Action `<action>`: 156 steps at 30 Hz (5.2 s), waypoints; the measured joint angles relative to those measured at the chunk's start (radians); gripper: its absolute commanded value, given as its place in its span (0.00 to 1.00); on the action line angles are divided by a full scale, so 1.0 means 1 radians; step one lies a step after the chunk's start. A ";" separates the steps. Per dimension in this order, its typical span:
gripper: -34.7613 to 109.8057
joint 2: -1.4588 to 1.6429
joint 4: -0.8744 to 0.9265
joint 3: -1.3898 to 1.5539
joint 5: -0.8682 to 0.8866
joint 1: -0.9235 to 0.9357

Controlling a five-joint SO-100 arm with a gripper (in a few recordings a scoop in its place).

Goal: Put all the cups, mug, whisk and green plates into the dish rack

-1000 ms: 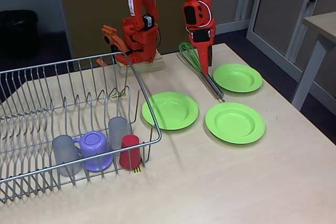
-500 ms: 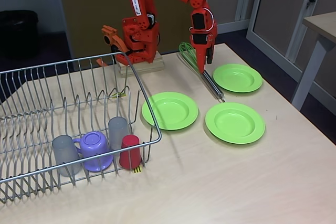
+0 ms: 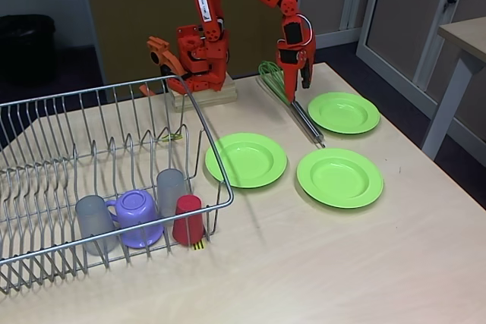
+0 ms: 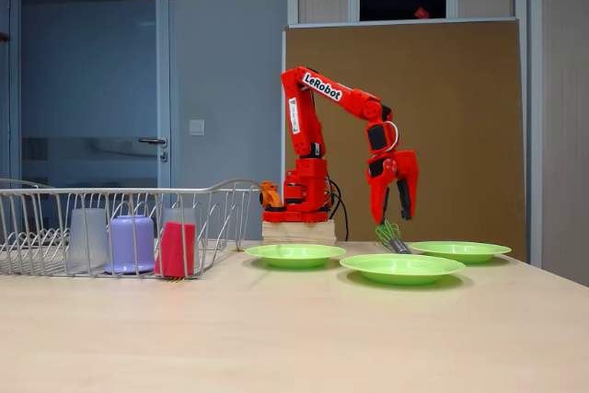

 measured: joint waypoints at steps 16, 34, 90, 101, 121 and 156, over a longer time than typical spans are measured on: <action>0.43 -0.178 -0.212 0.034 -0.025 0.011; 0.43 -0.192 -0.268 0.118 -0.087 0.046; 0.24 -0.092 0.209 -0.206 -0.488 0.310; 0.24 -0.129 0.525 -0.681 -0.795 0.396; 0.24 -0.241 0.919 -1.175 -1.674 0.649; 0.24 -0.414 0.603 -0.969 -2.734 1.746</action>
